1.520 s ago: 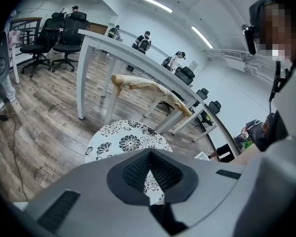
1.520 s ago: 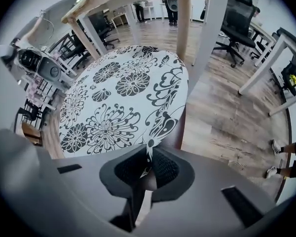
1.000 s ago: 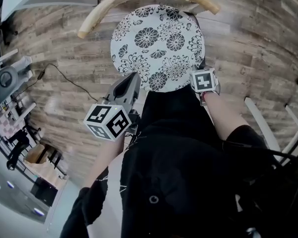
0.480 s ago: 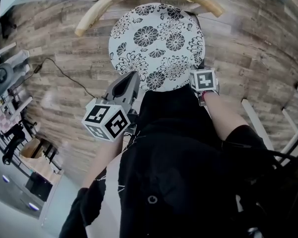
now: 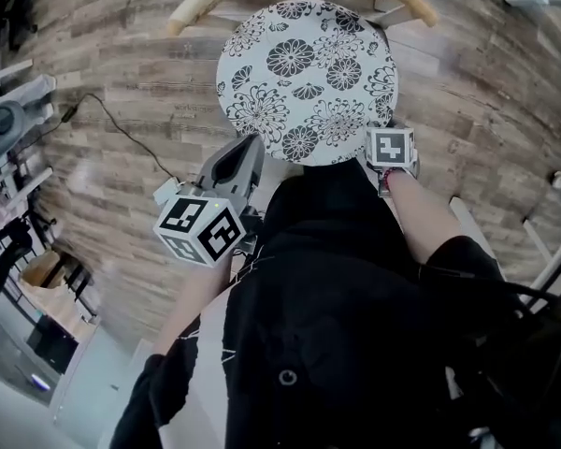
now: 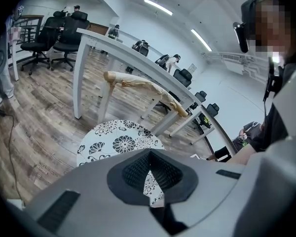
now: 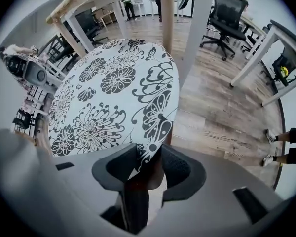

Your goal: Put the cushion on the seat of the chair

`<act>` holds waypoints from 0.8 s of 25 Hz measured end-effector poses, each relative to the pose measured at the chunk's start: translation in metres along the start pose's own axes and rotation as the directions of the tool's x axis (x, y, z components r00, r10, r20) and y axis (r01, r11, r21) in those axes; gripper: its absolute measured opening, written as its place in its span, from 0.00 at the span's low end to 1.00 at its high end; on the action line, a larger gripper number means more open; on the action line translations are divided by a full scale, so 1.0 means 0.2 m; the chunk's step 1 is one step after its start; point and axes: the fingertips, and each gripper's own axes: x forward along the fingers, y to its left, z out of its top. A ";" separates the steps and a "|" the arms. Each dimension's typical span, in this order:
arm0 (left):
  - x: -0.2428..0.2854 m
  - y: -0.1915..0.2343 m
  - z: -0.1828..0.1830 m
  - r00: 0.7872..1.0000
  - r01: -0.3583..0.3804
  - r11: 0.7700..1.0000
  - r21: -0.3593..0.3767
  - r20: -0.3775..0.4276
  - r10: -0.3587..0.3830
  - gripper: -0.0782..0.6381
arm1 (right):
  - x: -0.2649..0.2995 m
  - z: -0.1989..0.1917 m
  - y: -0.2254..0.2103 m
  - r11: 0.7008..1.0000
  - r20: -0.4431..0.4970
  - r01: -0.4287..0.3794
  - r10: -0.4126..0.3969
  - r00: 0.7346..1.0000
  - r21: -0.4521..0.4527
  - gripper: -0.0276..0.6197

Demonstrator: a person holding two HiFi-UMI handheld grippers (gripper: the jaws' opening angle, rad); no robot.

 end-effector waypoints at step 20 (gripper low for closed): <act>-0.98 0.01 -0.13 0.969 0.060 0.994 0.086 0.235 -0.079 0.12 | -1.05 0.09 0.30 0.927 0.545 -0.138 -0.082 0.834 0.350 0.07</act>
